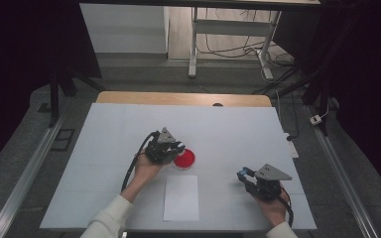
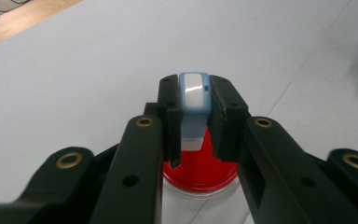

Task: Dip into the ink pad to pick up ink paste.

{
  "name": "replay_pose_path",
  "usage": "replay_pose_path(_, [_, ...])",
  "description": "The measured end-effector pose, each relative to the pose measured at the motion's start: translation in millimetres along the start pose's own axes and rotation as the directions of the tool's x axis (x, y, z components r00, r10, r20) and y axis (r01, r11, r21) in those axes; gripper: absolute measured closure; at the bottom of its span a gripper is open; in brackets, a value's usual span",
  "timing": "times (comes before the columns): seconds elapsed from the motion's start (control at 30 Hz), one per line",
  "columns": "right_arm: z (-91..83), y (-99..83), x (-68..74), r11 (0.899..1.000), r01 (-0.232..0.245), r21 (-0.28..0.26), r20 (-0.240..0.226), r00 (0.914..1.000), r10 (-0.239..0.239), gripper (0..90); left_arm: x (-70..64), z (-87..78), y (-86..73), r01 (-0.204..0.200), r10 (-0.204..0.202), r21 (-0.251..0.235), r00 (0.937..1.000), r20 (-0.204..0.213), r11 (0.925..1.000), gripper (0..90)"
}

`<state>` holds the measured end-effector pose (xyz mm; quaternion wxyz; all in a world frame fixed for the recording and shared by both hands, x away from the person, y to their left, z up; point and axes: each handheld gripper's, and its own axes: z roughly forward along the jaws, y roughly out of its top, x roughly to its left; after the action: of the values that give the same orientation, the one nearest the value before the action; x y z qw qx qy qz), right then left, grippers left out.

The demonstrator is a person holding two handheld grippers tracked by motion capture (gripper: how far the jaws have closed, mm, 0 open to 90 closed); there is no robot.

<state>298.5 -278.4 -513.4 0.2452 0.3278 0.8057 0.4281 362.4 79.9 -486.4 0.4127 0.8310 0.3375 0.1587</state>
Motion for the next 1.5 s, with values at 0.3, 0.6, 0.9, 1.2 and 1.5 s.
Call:
replay_pose_path(0.3, [0.0, -0.1, -0.1, 1.0, 0.002, 0.001, 0.0, 1.0, -0.002, 64.9, 0.7, 7.9, -4.9, 0.001, -0.001, 0.024, 0.9999, -0.012, 0.9997, 75.3])
replay_pose_path(0.6, [-0.1, -0.1, 0.0, 1.0, 0.002, 0.001, -0.001, 1.0, -0.002, 65.0, 0.8, 11.9, -7.9, 0.0, 0.0, 0.029, 0.9996, -0.027, 0.9996, 75.3])
replay_pose_path(0.9, [-0.1, -0.1, -0.1, 1.0, 0.001, 0.0, -0.001, 1.0, -0.001, 64.9, -0.9, 15.7, -10.2, -0.005, 0.006, 0.034, 0.9994, -0.034, 0.9994, 75.4])
replay_pose_path(1.2, [-0.1, 0.0, 0.3, 1.0, 0.005, 0.0, -0.002, 1.0, -0.005, 64.9, -3.8, 19.5, -11.5, -0.024, 0.026, 0.045, 0.9983, -0.052, 0.9987, 75.6])
replay_pose_path(1.5, [0.0, 0.4, 1.2, 1.0, 0.008, 0.002, 0.001, 1.0, -0.008, 64.9, -6.3, 20.4, -11.2, -0.043, 0.047, 0.057, 0.997, -0.063, 0.9975, 75.8])
